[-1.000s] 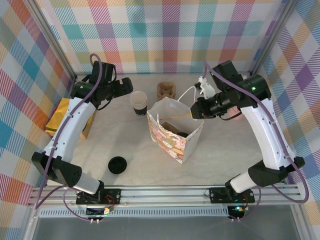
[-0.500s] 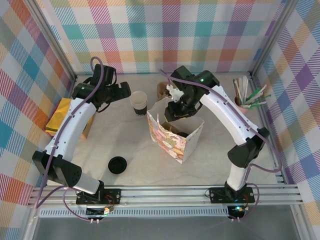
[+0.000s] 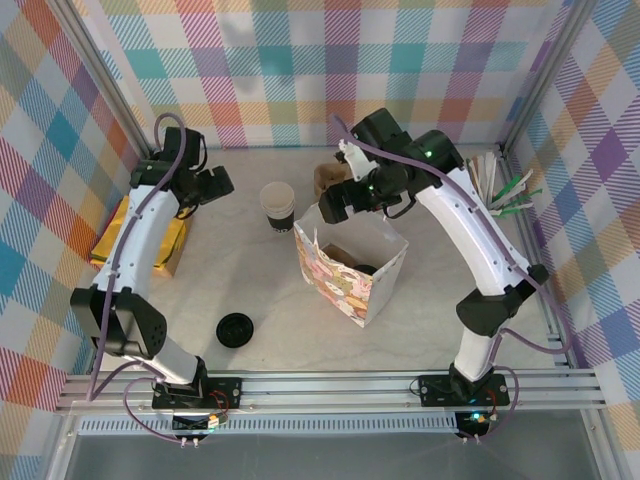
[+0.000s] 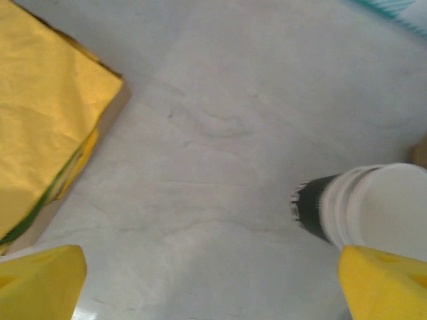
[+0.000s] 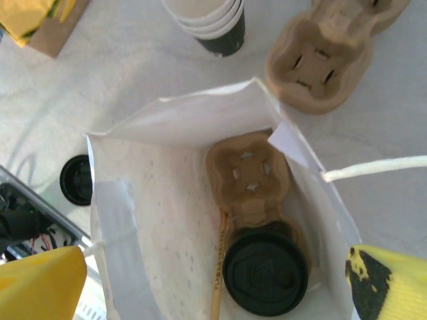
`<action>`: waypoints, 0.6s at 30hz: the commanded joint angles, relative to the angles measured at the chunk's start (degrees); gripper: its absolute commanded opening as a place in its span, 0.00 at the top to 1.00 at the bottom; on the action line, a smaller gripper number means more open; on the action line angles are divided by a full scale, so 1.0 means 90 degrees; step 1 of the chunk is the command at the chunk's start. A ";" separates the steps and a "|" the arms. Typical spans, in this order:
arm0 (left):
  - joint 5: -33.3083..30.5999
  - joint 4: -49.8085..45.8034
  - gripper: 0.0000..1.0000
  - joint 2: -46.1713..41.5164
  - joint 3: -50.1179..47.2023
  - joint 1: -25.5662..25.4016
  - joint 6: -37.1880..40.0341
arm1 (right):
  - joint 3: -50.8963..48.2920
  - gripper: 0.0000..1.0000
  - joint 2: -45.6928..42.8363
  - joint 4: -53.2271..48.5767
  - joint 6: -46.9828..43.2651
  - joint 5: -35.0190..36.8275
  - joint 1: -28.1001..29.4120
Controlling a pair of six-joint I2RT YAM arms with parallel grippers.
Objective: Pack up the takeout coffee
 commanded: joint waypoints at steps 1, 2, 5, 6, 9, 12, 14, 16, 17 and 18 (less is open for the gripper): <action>-0.0342 -0.0369 0.10 0.0291 -0.0027 0.0273 0.0390 | 0.0093 0.01 -0.0224 0.0682 0.0018 0.0205 -0.0009; -0.0560 -0.0441 0.15 0.0389 -0.0006 0.0347 0.0489 | 0.0036 0.01 -0.0254 0.0888 0.0048 0.0175 -0.0015; -0.1038 -0.0586 0.24 0.0757 0.0038 0.0591 0.0722 | -0.0122 0.01 -0.0312 0.1340 0.0041 0.0134 -0.0056; -0.1107 -0.0614 0.29 0.0898 0.0077 0.0687 0.0798 | -0.0163 0.01 -0.0321 0.1436 0.0041 0.0076 -0.0094; -0.0996 -0.0389 0.41 0.1244 0.0130 0.0923 0.1068 | -0.0355 0.01 -0.0372 0.1665 0.0085 -0.0001 -0.0230; -0.0849 -0.0422 0.48 0.1753 0.0462 0.0987 0.1313 | -0.0731 0.01 -0.0552 0.1944 0.0088 -0.0282 -0.0386; -0.1027 -0.0515 0.50 0.2105 0.0661 0.1004 0.1422 | -0.0951 0.01 -0.0651 0.2059 0.0068 -0.0371 -0.0465; -0.1172 -0.0568 0.52 0.2362 0.0735 0.1052 0.1470 | -0.1086 0.01 -0.0722 0.2094 0.0076 -0.0455 -0.0535; -0.1167 -0.0555 0.52 0.2463 0.0726 0.1106 0.1489 | -0.1148 0.01 -0.0760 0.2114 0.0082 -0.0494 -0.0564; -0.1163 -0.0565 0.52 0.2549 0.0716 0.1173 0.1507 | -0.1232 0.01 -0.0796 0.2130 0.0090 -0.0526 -0.0590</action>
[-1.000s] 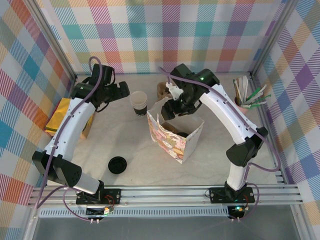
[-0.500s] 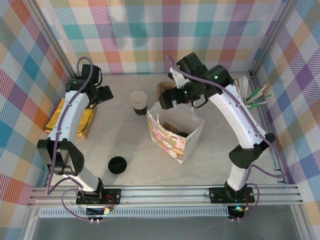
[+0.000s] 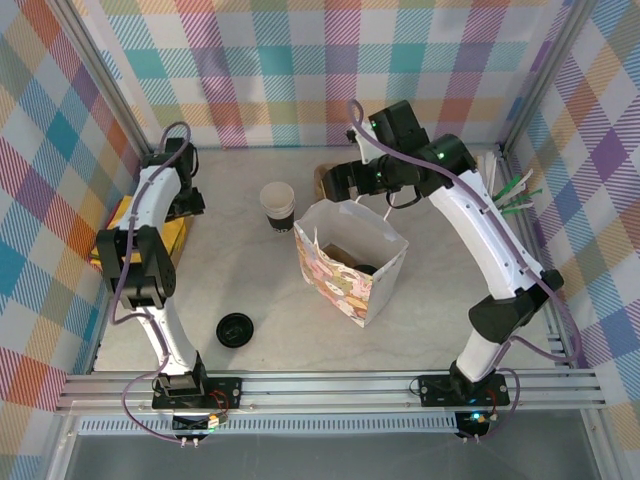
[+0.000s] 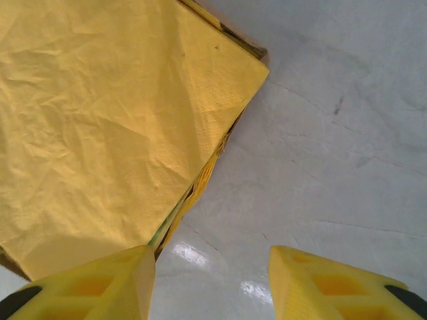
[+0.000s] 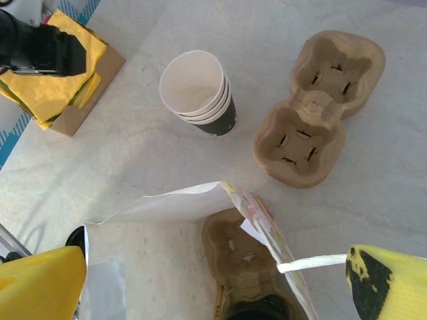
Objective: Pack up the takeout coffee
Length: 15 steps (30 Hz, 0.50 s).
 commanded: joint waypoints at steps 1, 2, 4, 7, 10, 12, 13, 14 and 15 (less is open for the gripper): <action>-0.0199 -0.0242 0.52 0.0237 0.0140 0.0231 0.0275 | -0.0187 0.01 -0.0309 0.0328 0.0054 -0.0279 -0.0080; -0.0236 -0.0250 0.52 0.0306 0.0110 0.0291 0.0296 | -0.0293 0.01 -0.0366 0.0386 0.0061 -0.0265 -0.0097; -0.0409 -0.0310 0.52 0.0383 0.0070 0.0371 0.0300 | -0.0532 0.01 -0.0492 0.0537 0.0088 -0.0314 -0.0148; -0.0670 -0.0282 0.52 0.0307 -0.0069 0.0416 0.0344 | -0.0785 0.01 -0.0623 0.0671 0.0132 -0.0427 -0.0225; -0.0732 -0.0243 0.52 0.0325 -0.0217 0.0443 0.0422 | -0.0986 0.01 -0.0700 0.0810 0.0132 -0.0484 -0.0299; -0.0676 -0.0262 0.52 0.0408 -0.0234 0.0446 0.0454 | -0.1068 0.01 -0.0715 0.0860 0.0141 -0.0592 -0.0361; -0.0646 -0.0264 0.52 0.0438 -0.0243 0.0446 0.0478 | -0.1073 0.01 -0.0714 0.0854 0.0143 -0.0624 -0.0381; -0.0609 -0.0267 0.52 0.0469 -0.0253 0.0446 0.0509 | -0.1083 0.01 -0.0722 0.0842 0.0142 -0.0645 -0.0402; -0.0562 -0.0262 0.52 0.0477 -0.0258 0.0444 0.0539 | -0.1101 0.01 -0.0736 0.0830 0.0127 -0.0660 -0.0420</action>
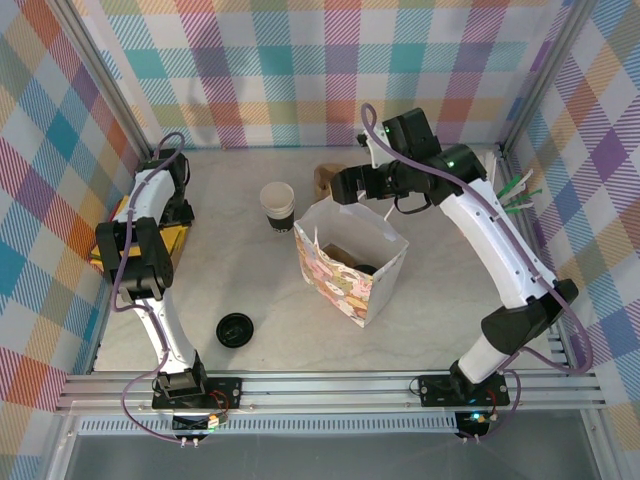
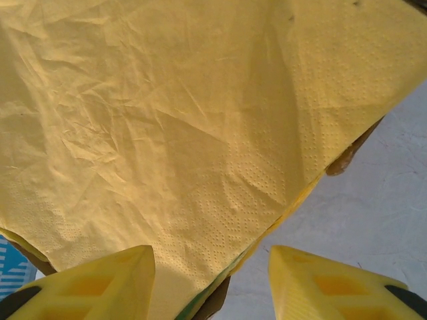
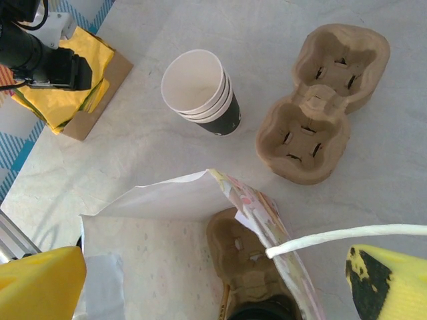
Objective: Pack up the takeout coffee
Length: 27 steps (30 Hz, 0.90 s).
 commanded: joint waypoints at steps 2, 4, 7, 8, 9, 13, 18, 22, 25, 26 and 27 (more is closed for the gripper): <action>0.0015 -0.0215 0.52 0.0079 -0.0125 0.0035 0.0176 | -0.0122 0.01 -0.0210 0.0197 0.0007 -0.0231 -0.0108; 0.0130 -0.0197 0.52 0.0051 -0.0188 0.0035 0.0212 | -0.0234 0.01 -0.0271 0.0251 0.0030 -0.0254 -0.0146; 0.0266 -0.0147 0.51 0.0019 -0.0294 0.0035 0.0272 | -0.0418 0.01 -0.0354 0.0337 0.0068 -0.0327 -0.0187; 0.0230 -0.0148 0.51 0.0041 -0.0309 0.0035 0.0283 | -0.0461 0.01 -0.0365 0.0342 0.0086 -0.0345 -0.0202; 0.0201 -0.0158 0.51 0.0077 -0.0311 0.0035 0.0283 | -0.0482 0.01 -0.0375 0.0347 0.0085 -0.0362 -0.0207; 0.0048 -0.0186 0.51 0.0155 -0.0265 0.0044 0.0266 | -0.0587 0.01 -0.0460 0.0390 0.0107 -0.0367 -0.0229; -0.0259 -0.0202 0.53 0.0221 -0.0256 0.0045 0.0244 | -0.0695 0.01 -0.0557 0.0428 0.0125 -0.0375 -0.0246; -0.0371 -0.0149 0.53 0.0242 -0.0359 0.0046 0.0234 | -0.0732 0.01 -0.0587 0.0440 0.0136 -0.0387 -0.0255; -0.0532 -0.0148 0.53 0.0200 -0.0331 0.0055 0.0232 | -0.0767 0.01 -0.0620 0.0435 0.0137 -0.0387 -0.0256; -0.0560 -0.0157 0.53 0.0189 -0.0312 0.0055 0.0224 | -0.0766 0.01 -0.0628 0.0438 0.0137 -0.0386 -0.0256; -0.0612 -0.0175 0.54 0.0186 -0.0294 0.0053 0.0219 | -0.0780 0.01 -0.0638 0.0445 0.0136 -0.0387 -0.0257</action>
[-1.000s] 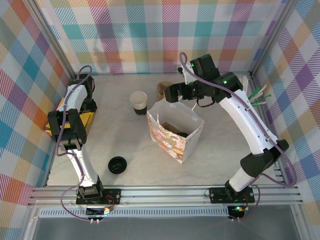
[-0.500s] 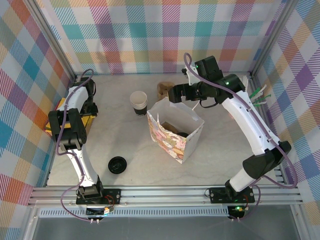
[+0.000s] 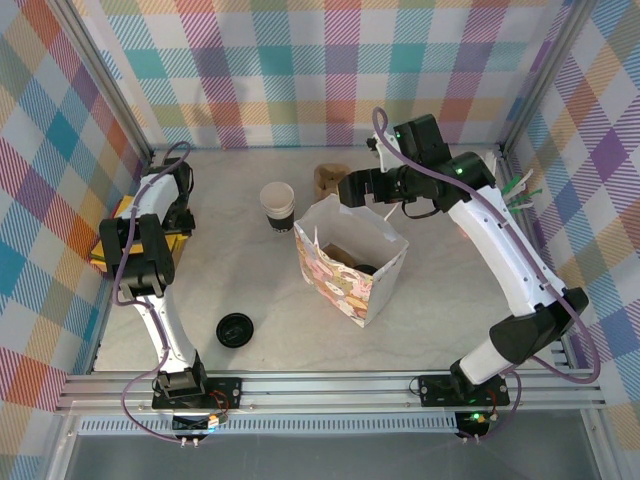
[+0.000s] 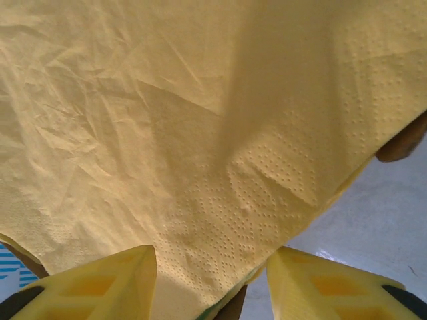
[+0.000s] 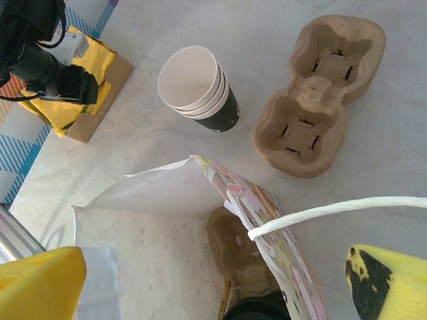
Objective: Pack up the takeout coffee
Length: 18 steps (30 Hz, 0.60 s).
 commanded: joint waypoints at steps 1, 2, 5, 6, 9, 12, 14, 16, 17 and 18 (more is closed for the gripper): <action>-0.0352 -0.0204 0.55 -0.0018 0.0023 0.0051 -0.0004 | -0.0073 0.01 -0.0215 0.0109 0.0072 -0.0141 -0.0028; -0.0418 -0.0214 0.56 -0.0036 0.0034 0.0055 -0.0024 | -0.0082 0.01 -0.0213 0.0106 0.0072 -0.0151 -0.0026; -0.0542 -0.0202 0.56 -0.0138 0.0017 0.0054 -0.0033 | -0.0104 0.01 -0.0211 0.0124 0.0072 -0.0161 -0.0026; -0.0598 -0.0180 0.56 -0.0161 0.0006 0.0054 -0.0034 | -0.0118 0.01 -0.0216 0.0133 0.0081 -0.0171 -0.0025; -0.0748 -0.0145 0.63 -0.0235 -0.0043 0.0053 -0.0033 | -0.0152 0.01 -0.0224 0.0141 0.0081 -0.0181 -0.0028; -0.0872 -0.0115 0.67 -0.0243 -0.0073 0.0056 -0.0029 | -0.0171 0.01 -0.0223 0.0139 0.0080 -0.0186 -0.0030; -0.0774 -0.0113 0.71 -0.0208 -0.0064 0.0052 -0.0024 | -0.0190 0.01 -0.0225 0.0144 0.0082 -0.0181 -0.0025; -0.0671 -0.0125 0.79 -0.0151 -0.0025 0.0052 -0.0024 | -0.0201 0.01 -0.0221 0.0151 0.0091 -0.0190 -0.0026; -0.0658 -0.0151 0.85 -0.0131 -0.0006 0.0050 -0.0024 | -0.0201 0.01 -0.0220 0.0152 0.0091 -0.0186 -0.0028; -0.0632 -0.0171 0.91 -0.0139 0.0023 0.0055 -0.0026 | -0.0201 0.01 -0.0225 0.0143 0.0086 -0.0181 -0.0025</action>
